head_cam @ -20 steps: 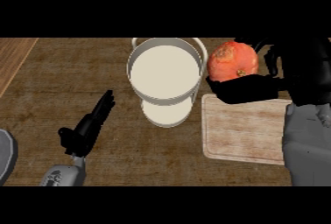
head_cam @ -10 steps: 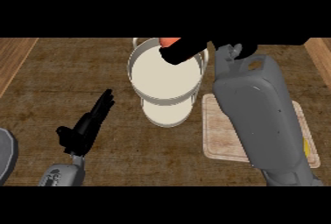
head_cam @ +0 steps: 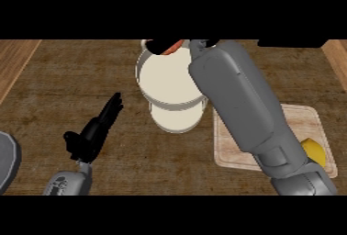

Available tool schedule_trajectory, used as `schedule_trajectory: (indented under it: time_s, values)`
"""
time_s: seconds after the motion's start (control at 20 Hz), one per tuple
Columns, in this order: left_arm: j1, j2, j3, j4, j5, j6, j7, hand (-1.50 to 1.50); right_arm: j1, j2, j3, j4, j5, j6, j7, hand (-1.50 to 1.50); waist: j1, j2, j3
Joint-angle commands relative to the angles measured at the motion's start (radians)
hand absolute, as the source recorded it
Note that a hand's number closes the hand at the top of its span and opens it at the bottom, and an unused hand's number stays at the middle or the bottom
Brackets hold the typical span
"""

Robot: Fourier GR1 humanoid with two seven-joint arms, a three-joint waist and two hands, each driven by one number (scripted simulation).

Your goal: Pick the squash from the cutting board and place it in the tiered basket

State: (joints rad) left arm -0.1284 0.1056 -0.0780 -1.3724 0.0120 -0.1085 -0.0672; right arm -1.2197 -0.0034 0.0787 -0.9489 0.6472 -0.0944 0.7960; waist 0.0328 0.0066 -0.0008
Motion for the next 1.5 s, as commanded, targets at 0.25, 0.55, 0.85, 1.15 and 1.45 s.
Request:
schedule_trajectory:
  time_s: [0.25,0.55,0.85,1.15,1.45]
  values:
    - [-0.039,-0.031,-0.001,0.084,-0.027,0.014,-0.042,0.00,-0.095,0.003,0.083,0.169,-0.274,-0.167,-0.043,1.50,-0.003,-0.002,0.000]
    - [-0.032,-0.015,0.000,0.041,-0.015,-0.004,-0.017,0.00,-0.108,0.003,0.012,0.232,-0.499,-0.266,0.063,-1.50,0.019,0.001,0.000]
    - [-0.040,-0.025,0.011,0.040,-0.024,0.019,-0.003,0.00,-0.084,0.003,0.043,0.190,-0.547,-0.398,-0.006,-1.50,-0.009,-0.004,0.000]
    - [0.015,0.011,0.046,0.052,-0.003,-0.004,-0.036,0.00,-0.078,-0.093,0.081,0.163,-0.319,-0.584,0.079,-1.50,-0.044,-0.014,-0.001]
    - [0.045,0.012,0.053,0.002,-0.003,0.016,-0.006,0.00,0.035,-0.269,0.036,0.011,-0.244,-0.657,0.096,-1.50,-0.074,-0.024,0.002]
